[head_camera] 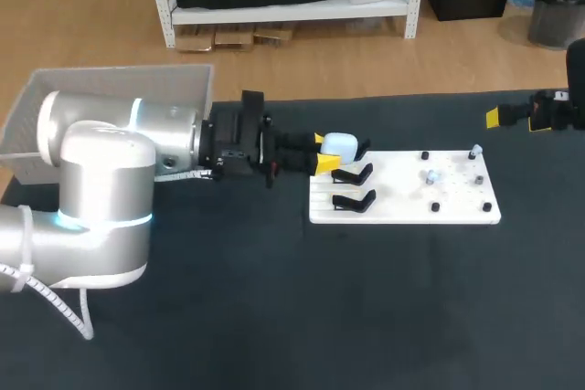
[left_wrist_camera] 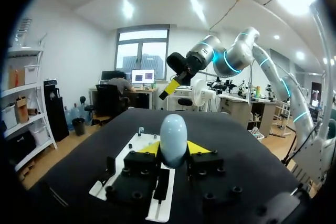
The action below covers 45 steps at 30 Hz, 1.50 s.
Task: Pick up each earbud case from the left stands, insert the matching earbuds, close the lid, and place the case in the box.
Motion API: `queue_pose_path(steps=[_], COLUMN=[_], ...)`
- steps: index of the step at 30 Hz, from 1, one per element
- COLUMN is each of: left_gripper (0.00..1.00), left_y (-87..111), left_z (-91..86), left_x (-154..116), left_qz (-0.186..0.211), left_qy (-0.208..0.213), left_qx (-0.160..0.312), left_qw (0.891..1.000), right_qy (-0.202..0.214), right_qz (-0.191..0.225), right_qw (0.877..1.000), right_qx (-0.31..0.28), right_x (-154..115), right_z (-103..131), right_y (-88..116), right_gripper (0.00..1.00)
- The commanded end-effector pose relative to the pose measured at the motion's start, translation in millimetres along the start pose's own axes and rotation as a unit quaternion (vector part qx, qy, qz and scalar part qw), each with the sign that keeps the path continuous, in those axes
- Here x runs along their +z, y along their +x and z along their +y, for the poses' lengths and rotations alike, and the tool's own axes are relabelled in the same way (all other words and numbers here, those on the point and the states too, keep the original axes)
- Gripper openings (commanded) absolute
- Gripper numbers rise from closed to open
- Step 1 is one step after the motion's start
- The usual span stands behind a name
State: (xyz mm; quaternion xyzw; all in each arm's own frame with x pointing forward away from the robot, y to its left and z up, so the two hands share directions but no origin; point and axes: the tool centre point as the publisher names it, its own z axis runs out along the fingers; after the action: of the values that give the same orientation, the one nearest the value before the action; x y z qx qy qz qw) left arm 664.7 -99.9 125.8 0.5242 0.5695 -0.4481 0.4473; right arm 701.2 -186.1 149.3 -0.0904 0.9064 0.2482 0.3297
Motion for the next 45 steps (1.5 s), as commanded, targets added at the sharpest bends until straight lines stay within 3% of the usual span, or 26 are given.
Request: queue_pose_path(steps=[1, 15, 20, 30, 38, 45], left_gripper=[0.0, 0.0, 0.0, 0.0, 0.0, 0.0], left_y=[0.6, 0.6, 3.7, 1.1, 5.2, 6.4], left_z=[-2.4, -2.4, -9.4, -13.3, -6.0, 2.1], left_x=[1.0, 1.0, -4.7, 1.1, 8.5, 15.7], left_qz=[-0.003, -0.003, -0.02, -0.053, -0.066, -0.076], left_qy=[-0.015, -0.015, -0.015, -0.011, -0.007, -0.001], left_qx=[0.001, 0.001, -0.001, 0.04, 0.045, 0.045], left_qw=[1.0, 1.0, 1.0, 0.998, 0.997, 0.996], right_qy=[0.0, 0.0, 0.0, -0.004, -0.018, -0.026], right_qz=[0.001, 0.001, 0.001, 0.004, 0.013, 0.03], right_qw=[1.0, 1.0, 1.0, 1.0, 1.0, 0.998], right_qx=[0.0, 0.0, 0.0, 0.001, -0.016, -0.046], right_x=[-0.3, -0.3, -0.3, -1.6, -16.8, -27.4], right_z=[-0.1, -0.1, -0.1, 0.6, 18.5, 49.9], right_y=[-0.2, -0.2, -0.2, 0.9, 13.0, 28.7], right_gripper=[1.0, 1.0, 1.0, 1.0, 1.0, 1.0])
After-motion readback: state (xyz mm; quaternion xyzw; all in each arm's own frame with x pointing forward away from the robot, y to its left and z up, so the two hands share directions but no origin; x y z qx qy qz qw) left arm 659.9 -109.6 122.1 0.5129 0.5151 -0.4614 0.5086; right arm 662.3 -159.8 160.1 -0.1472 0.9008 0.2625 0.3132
